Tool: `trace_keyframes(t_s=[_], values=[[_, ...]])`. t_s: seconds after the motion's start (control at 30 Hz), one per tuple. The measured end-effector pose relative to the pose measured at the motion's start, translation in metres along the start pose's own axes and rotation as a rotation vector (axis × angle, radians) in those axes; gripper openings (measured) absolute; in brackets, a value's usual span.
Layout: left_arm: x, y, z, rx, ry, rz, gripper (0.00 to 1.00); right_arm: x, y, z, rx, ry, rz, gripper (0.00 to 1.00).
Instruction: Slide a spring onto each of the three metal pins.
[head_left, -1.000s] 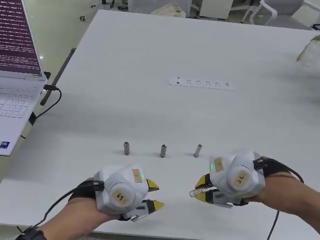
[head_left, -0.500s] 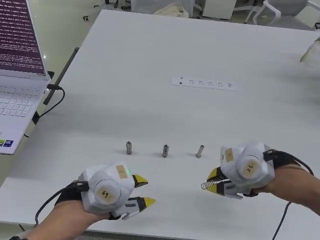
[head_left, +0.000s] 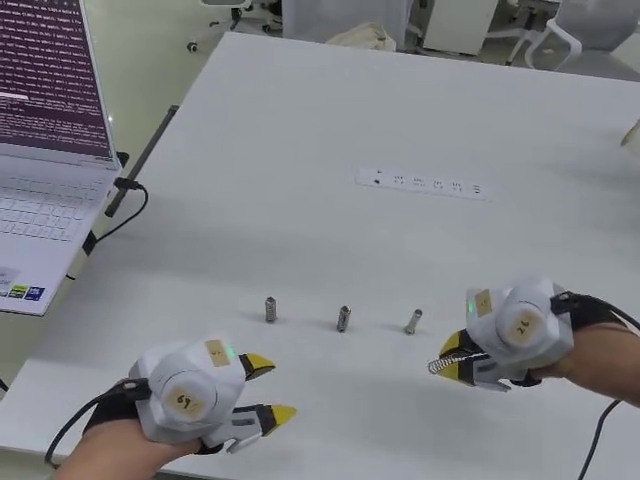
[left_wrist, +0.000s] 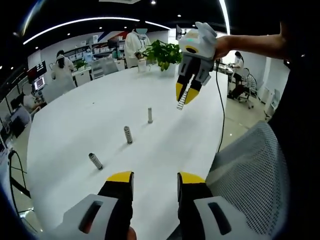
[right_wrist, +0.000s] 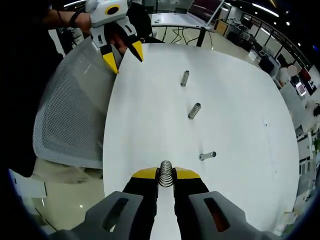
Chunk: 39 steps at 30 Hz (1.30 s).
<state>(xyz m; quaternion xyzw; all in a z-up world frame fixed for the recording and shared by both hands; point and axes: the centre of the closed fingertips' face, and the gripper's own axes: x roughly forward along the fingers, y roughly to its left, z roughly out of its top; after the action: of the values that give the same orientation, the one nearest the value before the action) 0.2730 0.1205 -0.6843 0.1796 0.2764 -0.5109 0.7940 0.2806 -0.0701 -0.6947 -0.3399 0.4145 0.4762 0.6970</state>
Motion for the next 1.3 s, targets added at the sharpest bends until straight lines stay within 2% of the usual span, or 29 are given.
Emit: trace_keyframes(t_s=[0.3, 0.47, 0.53, 0.9, 1.3], values=[[-0.012, 0.016, -0.008, -0.043, -0.001, 0.052, 0.35, 0.0, -0.017, 0.001, -0.023, 0.02, 0.004, 0.08], [-0.019, 0.024, -0.013, -0.08, -0.011, 0.08, 0.38, 0.0, -0.028, 0.0, -0.036, 0.033, 0.006, 0.08], [-0.022, 0.026, -0.015, -0.117, -0.024, 0.084, 0.4, 0.0, -0.032, 0.001, -0.039, 0.036, 0.006, 0.08], [-0.036, 0.041, -0.023, -0.151, -0.035, 0.136, 0.5, 0.002, -0.055, 0.003, -0.057, 0.056, 0.008, 0.08], [-0.041, 0.045, -0.029, -0.188, -0.034, 0.145, 0.63, 0.009, -0.071, 0.006, -0.077, 0.071, 0.026, 0.08]])
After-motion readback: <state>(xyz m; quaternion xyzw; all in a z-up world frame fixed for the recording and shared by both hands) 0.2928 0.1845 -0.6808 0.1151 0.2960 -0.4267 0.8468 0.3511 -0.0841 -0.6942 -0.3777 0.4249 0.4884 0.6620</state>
